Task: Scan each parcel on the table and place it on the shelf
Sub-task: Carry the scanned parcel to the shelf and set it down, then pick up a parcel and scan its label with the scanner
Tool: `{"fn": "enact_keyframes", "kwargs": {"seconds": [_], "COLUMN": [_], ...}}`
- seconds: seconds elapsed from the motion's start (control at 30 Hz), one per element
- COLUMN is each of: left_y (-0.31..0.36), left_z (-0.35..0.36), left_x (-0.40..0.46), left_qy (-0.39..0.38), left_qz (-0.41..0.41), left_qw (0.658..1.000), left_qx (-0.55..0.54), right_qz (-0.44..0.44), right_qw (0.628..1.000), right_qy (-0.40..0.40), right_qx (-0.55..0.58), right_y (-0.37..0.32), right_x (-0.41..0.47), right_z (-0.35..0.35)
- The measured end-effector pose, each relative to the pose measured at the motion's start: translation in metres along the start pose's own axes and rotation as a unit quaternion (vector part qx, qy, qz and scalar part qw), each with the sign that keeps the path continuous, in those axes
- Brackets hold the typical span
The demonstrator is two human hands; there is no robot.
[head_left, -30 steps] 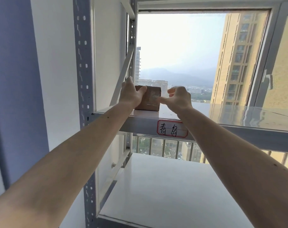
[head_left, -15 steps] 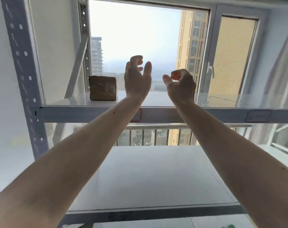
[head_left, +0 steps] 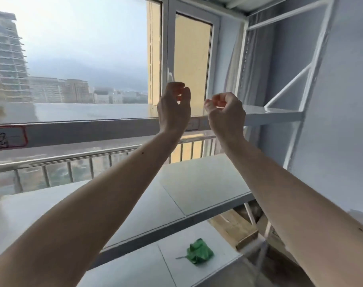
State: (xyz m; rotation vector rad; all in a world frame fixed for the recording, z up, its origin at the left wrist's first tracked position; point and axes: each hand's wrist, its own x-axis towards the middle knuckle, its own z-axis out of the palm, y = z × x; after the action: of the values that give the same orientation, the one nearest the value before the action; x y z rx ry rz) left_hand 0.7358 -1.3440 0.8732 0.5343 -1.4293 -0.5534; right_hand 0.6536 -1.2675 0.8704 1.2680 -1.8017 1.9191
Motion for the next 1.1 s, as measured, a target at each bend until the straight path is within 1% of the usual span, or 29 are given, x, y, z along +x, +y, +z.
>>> {"fn": "enact_keyframes", "kwargs": {"seconds": [0.17,0.3,0.47,0.63,0.87,1.1], "left_y": [0.022,0.038,0.066,0.097,0.138,0.191], "left_z": [0.100,0.179,0.274,0.359,0.468,0.539], "left_x": [-0.066,-0.116,-0.184,-0.252,-0.336,-0.429], "left_qy": [-0.054,-0.112,-0.194,-0.275,-0.389,-0.494], "left_qz": [-0.069,-0.111,-0.147,-0.182,-0.217,-0.220], "left_qw": [0.993,0.979,0.956,0.917,0.849,0.782], "left_qx": [-0.082,-0.126,-0.166,-0.224,-0.286,-0.311], "right_qz": [0.028,0.049,0.096,0.140,0.184,0.223], "right_qw": [0.998,0.991,0.976,0.955,0.918,0.875], "right_qy": [0.031,0.060,0.115,0.163,0.233,0.299], "right_qx": [-0.051,-0.108,-0.160,-0.207,-0.263,-0.309], "right_y": [0.062,0.109,0.166,0.217,0.278,0.316], "right_x": [0.013,0.018,0.018,0.014,0.009,-0.016], "right_z": [-0.094,-0.170,-0.260,-0.347,-0.455,-0.556]}}
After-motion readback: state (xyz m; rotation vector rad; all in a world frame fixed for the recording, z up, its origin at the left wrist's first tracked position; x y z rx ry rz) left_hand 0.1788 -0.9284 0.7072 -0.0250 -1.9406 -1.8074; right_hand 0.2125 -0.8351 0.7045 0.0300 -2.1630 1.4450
